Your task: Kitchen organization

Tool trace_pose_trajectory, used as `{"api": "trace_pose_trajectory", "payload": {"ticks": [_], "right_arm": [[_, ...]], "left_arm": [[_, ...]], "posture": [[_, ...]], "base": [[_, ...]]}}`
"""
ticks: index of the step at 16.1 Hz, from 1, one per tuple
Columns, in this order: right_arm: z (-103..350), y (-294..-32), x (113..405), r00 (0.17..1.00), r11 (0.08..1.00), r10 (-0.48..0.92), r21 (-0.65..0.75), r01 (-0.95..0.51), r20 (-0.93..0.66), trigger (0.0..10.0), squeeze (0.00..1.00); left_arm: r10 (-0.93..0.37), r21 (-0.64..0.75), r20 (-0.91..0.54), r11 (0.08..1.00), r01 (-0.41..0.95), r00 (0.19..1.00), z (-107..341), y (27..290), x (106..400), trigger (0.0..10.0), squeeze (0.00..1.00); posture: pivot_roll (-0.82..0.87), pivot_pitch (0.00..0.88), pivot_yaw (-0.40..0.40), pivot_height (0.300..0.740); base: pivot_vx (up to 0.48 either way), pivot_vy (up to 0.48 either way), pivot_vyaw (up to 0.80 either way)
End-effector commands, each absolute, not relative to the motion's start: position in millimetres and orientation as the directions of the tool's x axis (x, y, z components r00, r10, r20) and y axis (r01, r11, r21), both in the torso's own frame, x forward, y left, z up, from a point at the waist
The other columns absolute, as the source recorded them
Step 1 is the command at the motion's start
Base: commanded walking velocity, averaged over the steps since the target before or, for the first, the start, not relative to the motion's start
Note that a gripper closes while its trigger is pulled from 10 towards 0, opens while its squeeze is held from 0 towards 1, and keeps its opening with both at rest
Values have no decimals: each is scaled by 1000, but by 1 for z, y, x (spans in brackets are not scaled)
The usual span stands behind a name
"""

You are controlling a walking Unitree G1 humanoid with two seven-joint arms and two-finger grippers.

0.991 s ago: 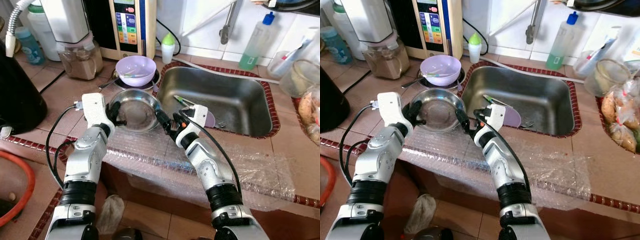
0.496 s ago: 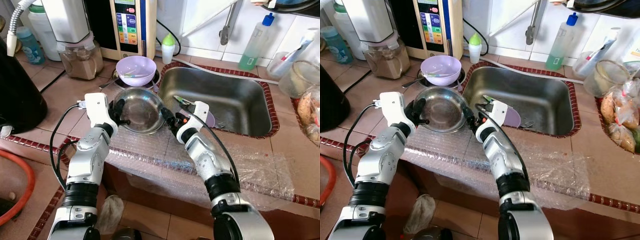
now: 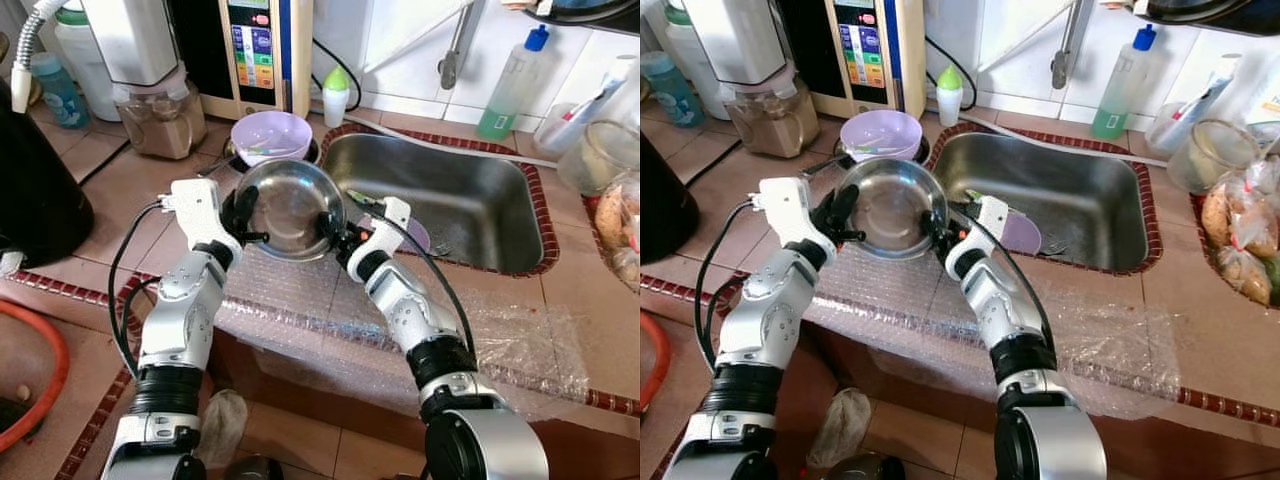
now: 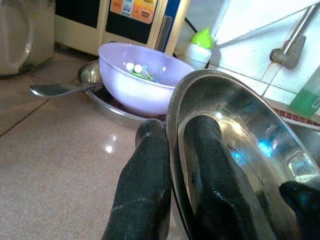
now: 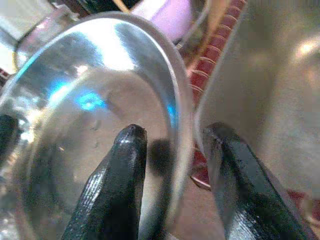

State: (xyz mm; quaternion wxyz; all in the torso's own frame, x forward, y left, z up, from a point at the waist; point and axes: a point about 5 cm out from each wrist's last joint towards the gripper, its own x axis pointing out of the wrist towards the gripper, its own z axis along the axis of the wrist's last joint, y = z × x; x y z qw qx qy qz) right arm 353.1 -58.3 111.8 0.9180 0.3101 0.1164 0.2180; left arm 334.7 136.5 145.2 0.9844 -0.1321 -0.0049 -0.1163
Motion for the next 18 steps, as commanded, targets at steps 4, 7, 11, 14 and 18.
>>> {"api": "trace_pose_trajectory", "payload": {"ticks": [4, 7, 11, 14, 18], "right_arm": [[127, -44, 358, 864, 683, 502, 628, -372, -33, 0, 0], [124, -47, 358, 864, 690, 502, 625, -366, -48, 0, 0], [124, -50, 360, 866, 698, 497, 620, -359, -59, 0, 0], [127, -53, 362, 875, 703, 483, 616, -355, -47, 0, 0], [132, -65, 368, 910, 735, 412, 607, -302, -47, 0, 0]], "left_arm": [[-248, -260, 103, 928, 266, 963, 157, 135, 336, 0, 0], [-257, -261, 112, 924, 278, 960, 158, 133, 336, 0, 0], [-259, -258, 113, 925, 280, 959, 158, 133, 336, 0, 0], [-262, -228, 105, 933, 280, 959, 156, 133, 337, 0, 0], [-282, -230, 83, 928, 293, 956, 153, 128, 335, 10000, 1000]], "posture": [[29, 0, 4, 740], [24, 0, 7, 740], [22, 0, 10, 740], [20, 0, 11, 740], [19, 0, 12, 740]], "base": [[0, 0, 0], [0, 0, 0], [0, 0, 0], [0, 0, 0], [0, 0, 0]]}}
